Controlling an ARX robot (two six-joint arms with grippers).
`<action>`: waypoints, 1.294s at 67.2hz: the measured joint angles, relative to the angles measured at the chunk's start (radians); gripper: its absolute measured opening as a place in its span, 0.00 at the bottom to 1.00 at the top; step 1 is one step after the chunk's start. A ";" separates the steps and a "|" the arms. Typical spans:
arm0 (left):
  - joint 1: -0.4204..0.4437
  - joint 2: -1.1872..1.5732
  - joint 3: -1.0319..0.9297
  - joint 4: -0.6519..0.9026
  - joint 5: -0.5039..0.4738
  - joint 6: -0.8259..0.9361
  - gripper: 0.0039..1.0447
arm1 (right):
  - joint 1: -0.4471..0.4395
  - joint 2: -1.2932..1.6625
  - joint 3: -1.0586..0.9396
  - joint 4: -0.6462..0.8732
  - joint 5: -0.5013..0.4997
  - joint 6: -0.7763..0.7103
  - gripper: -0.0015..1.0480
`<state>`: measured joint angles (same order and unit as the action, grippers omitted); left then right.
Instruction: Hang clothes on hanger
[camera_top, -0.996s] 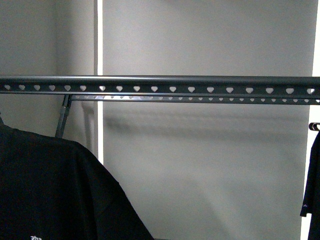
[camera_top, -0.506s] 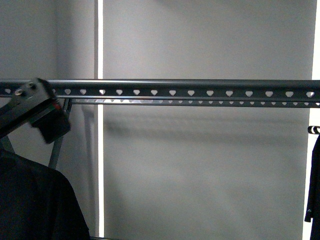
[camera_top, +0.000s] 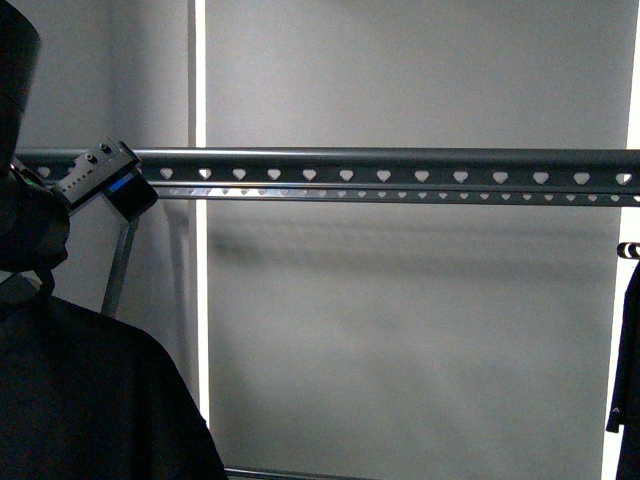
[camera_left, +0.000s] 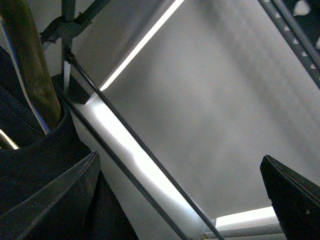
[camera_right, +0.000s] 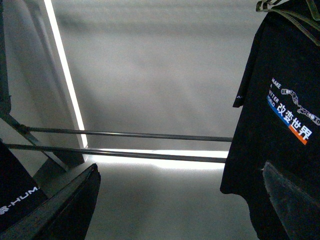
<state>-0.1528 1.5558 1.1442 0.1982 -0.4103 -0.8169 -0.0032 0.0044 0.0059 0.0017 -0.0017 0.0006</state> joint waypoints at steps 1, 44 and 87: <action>0.000 0.008 0.005 -0.006 -0.004 -0.003 0.94 | 0.000 0.000 0.000 0.000 0.000 0.000 0.93; -0.072 -0.183 -0.150 -0.045 -0.126 -0.025 0.94 | 0.000 0.000 0.000 0.000 0.000 0.000 0.93; 0.010 0.253 0.325 -0.191 -0.132 0.032 0.94 | 0.000 0.000 0.000 0.000 0.000 0.000 0.93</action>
<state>-0.1432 1.8091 1.4693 0.0071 -0.5426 -0.7853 -0.0032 0.0044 0.0059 0.0017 -0.0017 0.0006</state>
